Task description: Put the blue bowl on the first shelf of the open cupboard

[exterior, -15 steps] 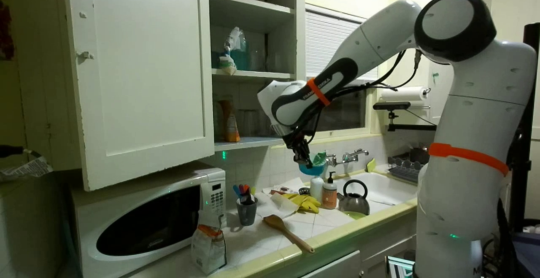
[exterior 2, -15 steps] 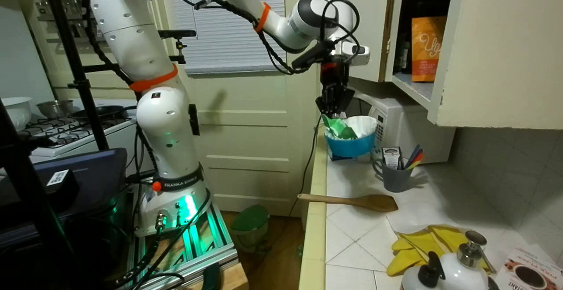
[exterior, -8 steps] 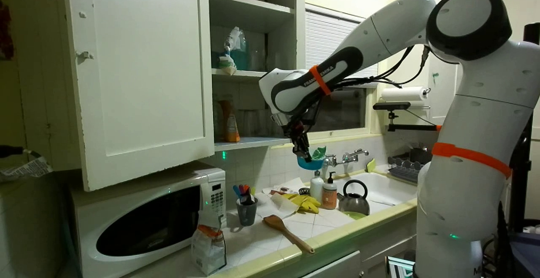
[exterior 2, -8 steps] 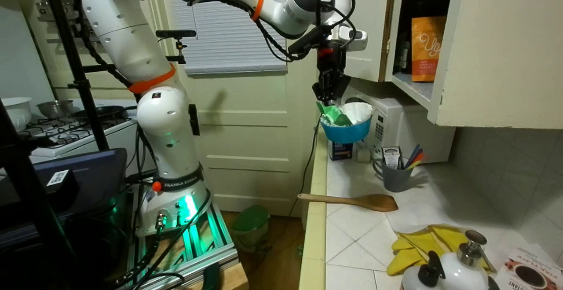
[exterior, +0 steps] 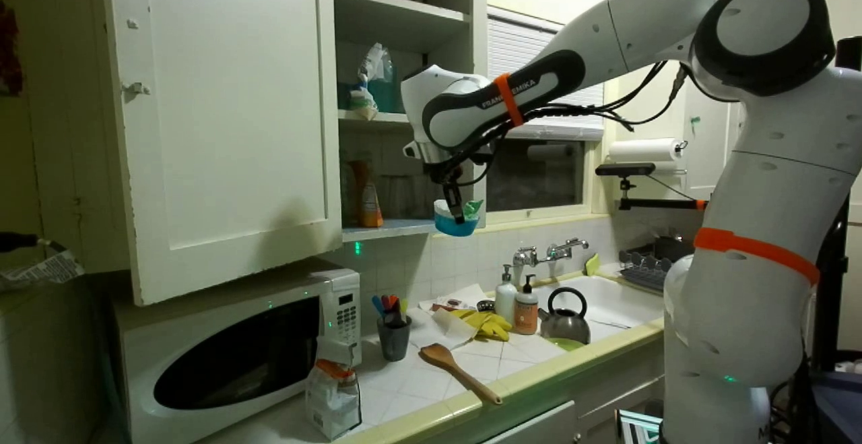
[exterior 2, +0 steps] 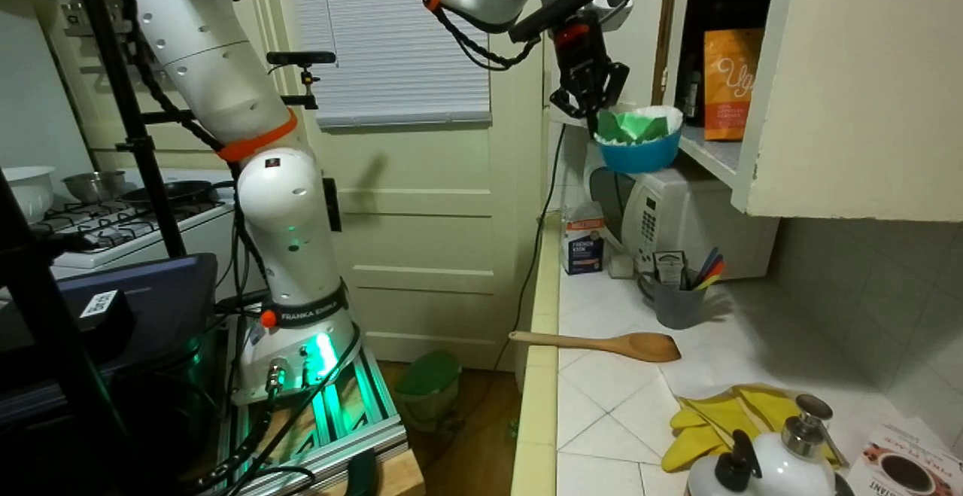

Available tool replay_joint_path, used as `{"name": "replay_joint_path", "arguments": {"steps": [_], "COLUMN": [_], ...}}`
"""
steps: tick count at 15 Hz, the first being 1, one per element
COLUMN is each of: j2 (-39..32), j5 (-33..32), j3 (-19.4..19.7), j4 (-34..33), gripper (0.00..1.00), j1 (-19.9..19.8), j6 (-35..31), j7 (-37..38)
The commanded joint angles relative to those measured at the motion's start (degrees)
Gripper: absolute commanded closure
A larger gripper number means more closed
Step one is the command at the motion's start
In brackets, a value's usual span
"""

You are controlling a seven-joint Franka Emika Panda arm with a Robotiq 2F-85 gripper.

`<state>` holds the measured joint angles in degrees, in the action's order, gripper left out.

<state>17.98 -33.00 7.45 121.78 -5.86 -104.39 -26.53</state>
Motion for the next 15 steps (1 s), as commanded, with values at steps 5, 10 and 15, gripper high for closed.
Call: {"name": "replay_joint_path", "arguments": {"steps": [5, 10, 15], "j2": [-1.4, -4.1, -5.3], "j5": [-4.8, -3.8, -4.0], "j3": [1.1, 1.5, 2.1], "j4": [-3.6, -6.5, -8.1], "gripper": [0.96, 0.99, 0.99], "j1": [0.2, 0.9, 0.6], "j6": [-5.0, -6.2, -4.3], "j7": [-10.9, -16.2, -33.4]}}
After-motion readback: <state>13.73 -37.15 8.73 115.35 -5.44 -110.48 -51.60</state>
